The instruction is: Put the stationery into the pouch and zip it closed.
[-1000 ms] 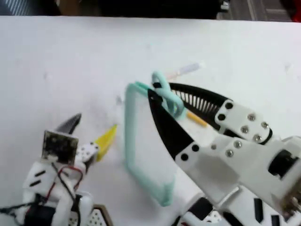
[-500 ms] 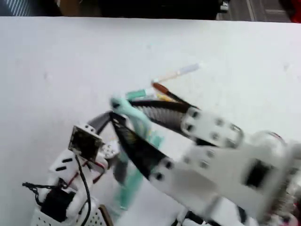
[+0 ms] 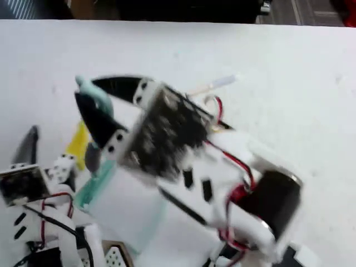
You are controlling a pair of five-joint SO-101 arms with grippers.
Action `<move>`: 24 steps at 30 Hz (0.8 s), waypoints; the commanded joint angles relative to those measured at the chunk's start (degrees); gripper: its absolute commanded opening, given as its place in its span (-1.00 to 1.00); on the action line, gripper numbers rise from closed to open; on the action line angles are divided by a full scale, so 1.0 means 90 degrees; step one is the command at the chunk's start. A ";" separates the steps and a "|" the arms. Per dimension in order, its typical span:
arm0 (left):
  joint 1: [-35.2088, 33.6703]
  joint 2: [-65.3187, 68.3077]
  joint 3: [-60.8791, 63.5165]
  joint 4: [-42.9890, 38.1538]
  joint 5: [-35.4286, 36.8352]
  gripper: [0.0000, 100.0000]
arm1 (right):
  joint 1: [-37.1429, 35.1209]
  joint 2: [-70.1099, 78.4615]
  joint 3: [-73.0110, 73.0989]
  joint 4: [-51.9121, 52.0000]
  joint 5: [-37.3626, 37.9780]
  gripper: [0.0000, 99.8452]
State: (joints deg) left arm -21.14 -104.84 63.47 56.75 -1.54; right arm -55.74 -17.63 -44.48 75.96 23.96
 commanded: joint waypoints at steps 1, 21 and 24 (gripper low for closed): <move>-0.1167 0.0024 -0.0342 0.0127 0.0567 -0.34 | 0.0630 0.0171 -0.0078 -0.0386 0.0039 -0.97; 0.1333 0.0034 -0.1778 0.1885 0.0781 -0.34 | 0.1431 0.0425 -0.0078 -0.0747 0.0029 -0.97; 0.2847 0.0044 -0.1514 0.1573 0.0410 -0.34 | 0.1382 0.0425 -0.0078 -0.0571 0.0029 -0.97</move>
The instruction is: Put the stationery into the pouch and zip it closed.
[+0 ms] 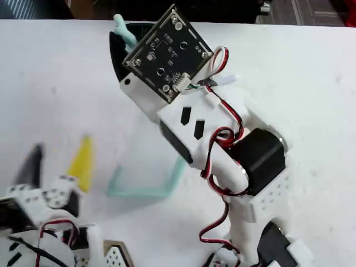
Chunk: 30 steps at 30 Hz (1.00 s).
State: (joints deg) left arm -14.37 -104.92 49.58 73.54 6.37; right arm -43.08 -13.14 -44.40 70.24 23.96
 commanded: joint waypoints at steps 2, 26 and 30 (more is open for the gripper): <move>0.2593 0.0054 0.0381 -0.0625 -0.0703 -0.34 | -0.0161 -0.0083 -0.0098 0.0181 0.0029 -0.97; 0.3121 0.0044 0.1211 -0.0567 -0.0860 -0.33 | -0.0737 -0.1958 -0.0039 0.1167 -0.0527 -0.97; 0.3326 0.0044 0.1211 -0.0645 -0.0860 -0.33 | -0.0737 -0.2056 -0.0039 0.1480 -0.0547 -0.97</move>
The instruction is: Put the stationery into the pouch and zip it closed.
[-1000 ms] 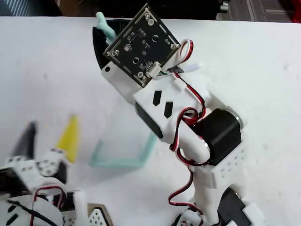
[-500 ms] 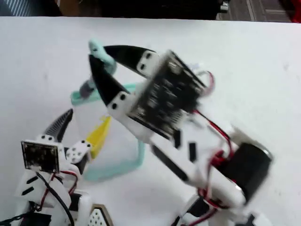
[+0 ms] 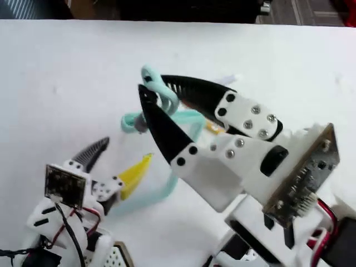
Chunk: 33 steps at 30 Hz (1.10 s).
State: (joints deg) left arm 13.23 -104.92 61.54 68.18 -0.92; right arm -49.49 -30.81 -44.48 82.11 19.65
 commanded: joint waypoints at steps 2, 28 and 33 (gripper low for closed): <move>0.0308 0.0054 -0.0107 -0.0039 -0.0049 -0.33 | -0.0034 -0.0132 -0.0039 0.0298 -0.0078 -0.97; 0.1968 0.0044 -0.0137 0.1035 -0.1211 -0.28 | -0.0542 -0.0181 -0.0020 0.0435 -0.0049 -0.97; 0.2750 0.0044 0.0176 0.0899 -0.1387 -0.28 | -0.0728 0.0444 -0.0088 0.0298 -0.0029 -0.97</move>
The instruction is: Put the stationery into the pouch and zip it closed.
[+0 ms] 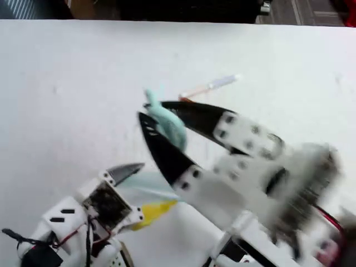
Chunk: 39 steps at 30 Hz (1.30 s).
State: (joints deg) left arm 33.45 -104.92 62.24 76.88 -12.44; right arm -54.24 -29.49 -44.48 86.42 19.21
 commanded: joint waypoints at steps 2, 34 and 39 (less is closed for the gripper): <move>0.0513 0.0044 0.0137 -0.0088 -0.0117 -0.28 | -0.0425 0.0444 -0.0088 -0.0171 0.0029 -0.97; 0.1177 0.0034 0.0625 -0.0508 -0.0664 -0.28 | -0.1841 0.0474 -0.0088 -0.0220 0.0039 -0.97; 0.1138 0.0034 0.0586 -0.0645 -0.0606 -0.29 | -0.1822 0.0484 -0.0029 -0.0239 0.0518 -0.97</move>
State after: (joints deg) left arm 43.38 -104.92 68.31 73.45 -17.89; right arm -70.33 -25.27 -44.48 86.07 21.32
